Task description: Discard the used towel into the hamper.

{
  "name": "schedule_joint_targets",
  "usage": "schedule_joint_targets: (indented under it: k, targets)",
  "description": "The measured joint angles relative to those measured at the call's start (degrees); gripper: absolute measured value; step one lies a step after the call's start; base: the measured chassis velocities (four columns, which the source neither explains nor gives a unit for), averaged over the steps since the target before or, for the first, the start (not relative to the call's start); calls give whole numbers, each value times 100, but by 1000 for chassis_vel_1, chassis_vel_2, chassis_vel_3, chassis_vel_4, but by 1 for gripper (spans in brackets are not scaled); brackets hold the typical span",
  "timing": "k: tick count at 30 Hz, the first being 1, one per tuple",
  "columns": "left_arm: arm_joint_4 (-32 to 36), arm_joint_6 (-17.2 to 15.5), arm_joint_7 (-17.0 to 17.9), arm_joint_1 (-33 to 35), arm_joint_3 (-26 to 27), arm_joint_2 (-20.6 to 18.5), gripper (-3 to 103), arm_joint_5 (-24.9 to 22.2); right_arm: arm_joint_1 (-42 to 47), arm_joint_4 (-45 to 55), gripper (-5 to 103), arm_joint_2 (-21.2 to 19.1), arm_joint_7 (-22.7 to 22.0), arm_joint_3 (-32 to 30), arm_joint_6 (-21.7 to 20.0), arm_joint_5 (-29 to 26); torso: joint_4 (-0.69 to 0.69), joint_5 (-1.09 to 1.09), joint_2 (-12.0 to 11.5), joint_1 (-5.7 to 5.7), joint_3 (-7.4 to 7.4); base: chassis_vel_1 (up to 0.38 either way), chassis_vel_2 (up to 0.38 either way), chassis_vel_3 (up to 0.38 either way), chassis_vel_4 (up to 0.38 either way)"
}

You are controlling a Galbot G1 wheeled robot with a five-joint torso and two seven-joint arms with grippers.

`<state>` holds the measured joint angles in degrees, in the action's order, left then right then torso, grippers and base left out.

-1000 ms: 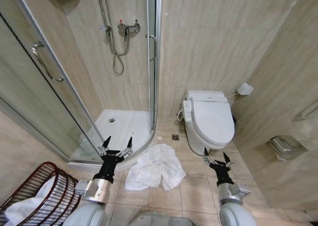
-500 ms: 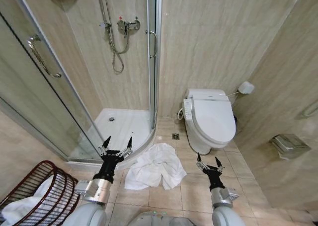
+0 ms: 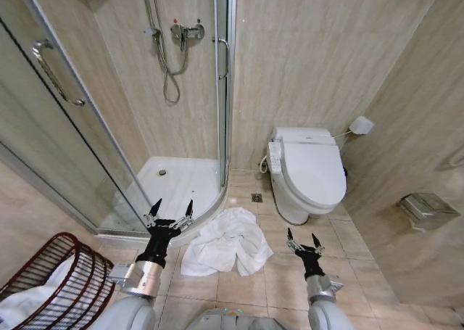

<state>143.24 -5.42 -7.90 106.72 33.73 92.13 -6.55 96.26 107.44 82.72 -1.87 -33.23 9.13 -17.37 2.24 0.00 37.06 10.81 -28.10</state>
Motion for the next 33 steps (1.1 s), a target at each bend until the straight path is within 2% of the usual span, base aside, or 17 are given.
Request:
schedule_joint_targets:
  k: [8,10,12,15,23,25,28,33]
  targets:
    - [0,0,0,0,0,0,100,0,-169,-527,100,24,-39,36,287,142,0,0,-201,-81,118,0,0,0,0]
    - [0,0,0,0,0,0,100,0,-284,-765,100,82,-300,41,660,430,0,0,-258,-105,152,0,0,0,0]
    - [0,0,0,0,0,0,100,0,-460,-1036,100,174,-567,-19,1144,981,1,2,-321,-130,190,0,0,0,0]
    - [0,0,0,0,0,0,100,0,-491,-1094,100,168,-605,-38,1307,1144,1,0,-376,-153,221,0,0,0,0]
    - [0,0,0,0,0,0,100,0,-440,-1095,100,105,-415,-12,1380,716,0,0,-559,-227,330,0,0,0,0]
    - [0,0,0,0,0,0,100,0,-533,-1230,100,123,-449,-20,1686,712,0,1,-628,-254,373,0,0,0,0]
    - [0,0,0,0,0,0,100,0,-630,-1338,100,138,-480,-65,1904,780,1,0,-698,-280,416,0,0,0,0]
    - [0,0,0,0,0,0,100,0,-631,-1368,100,89,-378,-78,1943,720,0,-1,-821,-332,488,0,0,0,0]
